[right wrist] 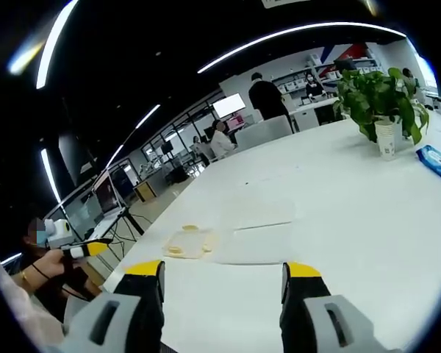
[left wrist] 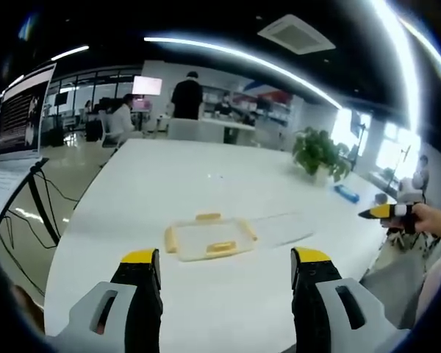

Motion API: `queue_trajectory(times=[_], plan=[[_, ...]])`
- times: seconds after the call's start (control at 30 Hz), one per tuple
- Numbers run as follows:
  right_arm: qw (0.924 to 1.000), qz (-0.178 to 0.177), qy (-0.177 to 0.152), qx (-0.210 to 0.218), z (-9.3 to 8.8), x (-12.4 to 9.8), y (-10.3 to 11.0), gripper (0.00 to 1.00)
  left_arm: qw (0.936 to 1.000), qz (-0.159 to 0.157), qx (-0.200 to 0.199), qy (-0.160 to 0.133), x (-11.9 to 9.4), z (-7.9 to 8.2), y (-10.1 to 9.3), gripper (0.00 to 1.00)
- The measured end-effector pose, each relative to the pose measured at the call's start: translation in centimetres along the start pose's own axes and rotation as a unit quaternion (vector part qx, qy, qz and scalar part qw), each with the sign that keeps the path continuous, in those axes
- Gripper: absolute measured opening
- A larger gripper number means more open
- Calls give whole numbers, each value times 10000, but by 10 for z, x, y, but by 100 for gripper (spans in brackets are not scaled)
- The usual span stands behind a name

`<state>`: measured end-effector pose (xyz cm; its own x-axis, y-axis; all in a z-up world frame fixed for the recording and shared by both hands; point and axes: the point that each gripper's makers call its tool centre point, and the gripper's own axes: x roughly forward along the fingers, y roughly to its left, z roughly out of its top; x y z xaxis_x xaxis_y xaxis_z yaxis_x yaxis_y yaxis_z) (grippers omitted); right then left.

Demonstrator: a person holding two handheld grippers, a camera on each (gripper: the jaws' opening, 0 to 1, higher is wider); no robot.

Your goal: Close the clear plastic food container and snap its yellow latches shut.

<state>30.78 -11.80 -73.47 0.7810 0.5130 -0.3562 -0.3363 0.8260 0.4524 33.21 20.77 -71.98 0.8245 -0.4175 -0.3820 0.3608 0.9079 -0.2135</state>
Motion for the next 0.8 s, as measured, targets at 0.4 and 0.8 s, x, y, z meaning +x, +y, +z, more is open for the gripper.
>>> queue_trajectory(times=[0.4, 0.8], plan=[[10000, -17, 51, -8, 2, 9, -7, 63, 9995, -119, 239, 139, 13, 5, 0, 71], [10000, -22, 41, -75, 13, 24, -13, 63, 9991, -202, 304, 233, 25, 6, -1, 71]])
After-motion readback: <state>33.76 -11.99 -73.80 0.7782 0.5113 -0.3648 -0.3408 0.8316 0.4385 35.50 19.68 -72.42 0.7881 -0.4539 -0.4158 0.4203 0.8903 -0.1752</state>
